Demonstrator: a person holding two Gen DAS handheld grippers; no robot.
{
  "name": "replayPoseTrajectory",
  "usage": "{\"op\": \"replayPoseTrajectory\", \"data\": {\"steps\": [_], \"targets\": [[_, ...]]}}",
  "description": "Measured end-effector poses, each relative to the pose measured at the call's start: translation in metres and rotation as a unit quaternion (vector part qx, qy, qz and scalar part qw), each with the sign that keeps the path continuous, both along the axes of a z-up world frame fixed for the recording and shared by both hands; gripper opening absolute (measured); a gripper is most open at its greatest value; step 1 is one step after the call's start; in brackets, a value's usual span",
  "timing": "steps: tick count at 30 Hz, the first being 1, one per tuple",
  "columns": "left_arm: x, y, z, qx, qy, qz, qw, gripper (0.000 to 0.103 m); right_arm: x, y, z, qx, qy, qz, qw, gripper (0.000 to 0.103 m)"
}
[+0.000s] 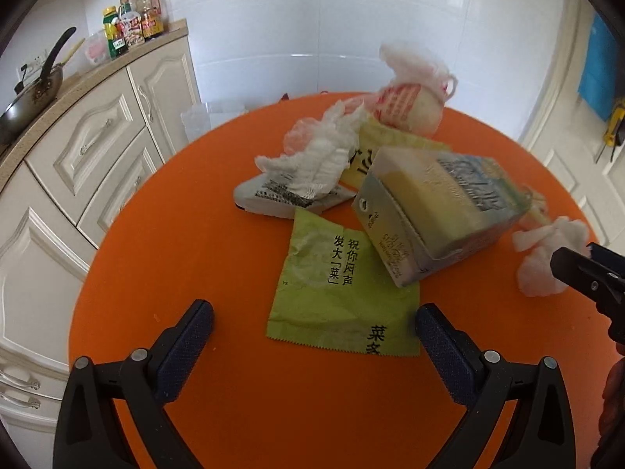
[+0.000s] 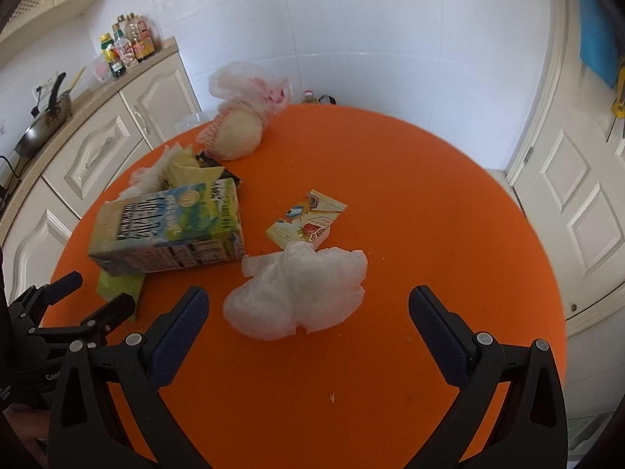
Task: Collect trash
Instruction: 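Grasp the green printed packet with the left tool while the right tool grasps the white plastic bag, then carry the green packet and white bag in both tools over the blue bucket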
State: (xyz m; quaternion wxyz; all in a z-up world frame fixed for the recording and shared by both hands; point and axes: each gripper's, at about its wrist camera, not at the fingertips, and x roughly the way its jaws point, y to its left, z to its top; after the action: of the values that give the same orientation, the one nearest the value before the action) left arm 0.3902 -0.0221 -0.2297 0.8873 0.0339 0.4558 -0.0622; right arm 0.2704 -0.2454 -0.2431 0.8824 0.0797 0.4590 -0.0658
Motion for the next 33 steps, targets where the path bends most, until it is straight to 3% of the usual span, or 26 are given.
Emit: {"op": "replayPoseTrajectory", "data": {"steps": [1,2,3,4,6,8,9,14,17,21,24,33], "targets": [[0.002,-0.002,-0.004,0.001,0.0,-0.005,1.0,0.102,0.002,-0.001,-0.003,0.003,0.001,0.002,1.0,0.103],[0.008,-0.005,-0.005,-0.003,-0.002,-0.009,1.0,0.098,0.003,-0.001,-0.005,0.008,0.001,0.005,1.0,0.096],[0.011,-0.007,-0.006,-0.007,-0.006,-0.011,0.9999,0.096,0.005,-0.001,-0.007,0.02,0.001,0.013,1.0,0.079],[0.014,-0.009,-0.006,-0.006,-0.01,-0.011,0.9999,0.088,0.006,0.0,-0.008,0.026,0.001,0.019,0.999,0.071],[0.021,-0.014,-0.005,-0.007,-0.016,-0.014,0.9997,0.079,0.003,0.005,-0.007,0.016,0.001,0.031,0.999,0.062],[0.024,-0.017,-0.004,-0.009,-0.02,-0.016,0.9996,0.063,-0.001,0.005,-0.006,0.022,-0.001,0.041,0.999,0.056],[0.026,-0.018,-0.004,-0.013,-0.02,-0.017,0.9996,0.06,-0.005,0.004,-0.004,0.028,-0.003,0.041,0.999,0.054],[0.029,-0.019,-0.005,-0.036,-0.019,-0.022,0.9989,0.026,-0.025,0.002,0.002,0.04,-0.015,0.04,0.998,0.052],[0.032,-0.011,-0.006,-0.066,-0.013,-0.021,0.9975,0.02,-0.036,0.002,0.007,0.048,-0.023,0.039,0.998,0.052],[0.033,-0.002,-0.005,-0.08,-0.019,-0.012,0.9965,0.018,-0.052,0.0,0.014,0.051,-0.032,0.038,0.997,0.052],[0.006,0.001,-0.003,-0.081,-0.032,-0.006,0.9961,0.018,-0.063,-0.002,0.021,0.053,-0.04,0.037,0.997,0.052],[-0.034,-0.019,0.041,-0.088,-0.097,-0.031,0.9909,0.018,-0.098,-0.019,0.05,0.056,-0.08,0.024,0.995,0.052]]}}
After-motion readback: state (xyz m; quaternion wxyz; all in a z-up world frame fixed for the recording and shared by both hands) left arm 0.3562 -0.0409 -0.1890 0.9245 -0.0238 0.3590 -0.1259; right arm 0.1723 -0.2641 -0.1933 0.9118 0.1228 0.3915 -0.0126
